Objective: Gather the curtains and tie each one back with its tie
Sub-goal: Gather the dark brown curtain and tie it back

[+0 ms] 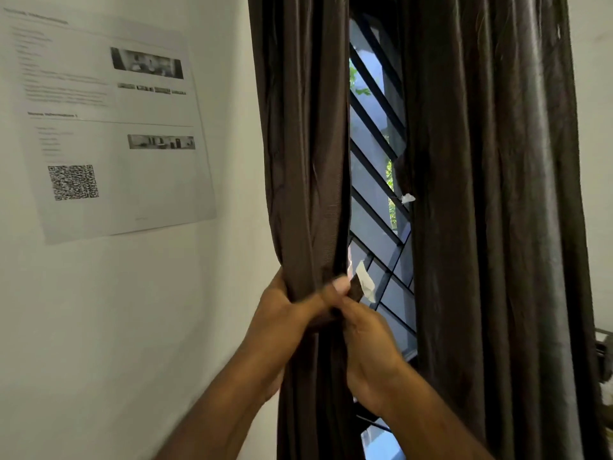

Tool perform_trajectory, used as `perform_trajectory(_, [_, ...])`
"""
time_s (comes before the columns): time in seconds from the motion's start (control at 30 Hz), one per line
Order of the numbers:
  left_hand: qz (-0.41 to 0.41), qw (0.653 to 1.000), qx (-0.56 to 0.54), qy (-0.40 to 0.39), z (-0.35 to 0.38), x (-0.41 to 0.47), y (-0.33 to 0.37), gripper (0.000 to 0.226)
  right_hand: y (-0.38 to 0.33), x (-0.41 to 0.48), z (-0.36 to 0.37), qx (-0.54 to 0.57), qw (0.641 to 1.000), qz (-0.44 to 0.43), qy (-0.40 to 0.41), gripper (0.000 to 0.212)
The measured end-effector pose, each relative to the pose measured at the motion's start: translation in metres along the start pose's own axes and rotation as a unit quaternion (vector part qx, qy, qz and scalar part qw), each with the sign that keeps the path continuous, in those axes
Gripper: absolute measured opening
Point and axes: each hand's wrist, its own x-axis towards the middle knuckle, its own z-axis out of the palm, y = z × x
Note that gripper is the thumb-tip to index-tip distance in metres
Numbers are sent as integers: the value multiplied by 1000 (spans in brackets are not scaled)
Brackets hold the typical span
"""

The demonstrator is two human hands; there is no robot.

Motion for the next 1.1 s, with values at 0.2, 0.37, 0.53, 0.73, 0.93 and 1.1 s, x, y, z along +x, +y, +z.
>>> perform_trajectory(0.2, [-38,986,-38,159,-1,18,4,9,8,-5,-1,-33,999,-30,6,35])
perform_trajectory(0.37, [0,981,-11,192,-7,22,-6,14,23,-5,-15,-93,968,-166,164,20])
perform_trajectory(0.53, [-9,988,-44,150,-15,23,-8,30,13,-1,-27,-93,952,-242,163,23])
perform_trajectory(0.73, [21,997,-41,54,-22,18,-6,36,8,2,-34,-173,949,-233,120,19])
perform_trajectory(0.93, [-1,998,-30,57,-31,21,-6,17,9,1,-31,-195,951,-233,65,40])
perform_trajectory(1.1, [2,995,-10,95,-36,28,-11,25,9,1,-34,-248,941,-231,-9,45])
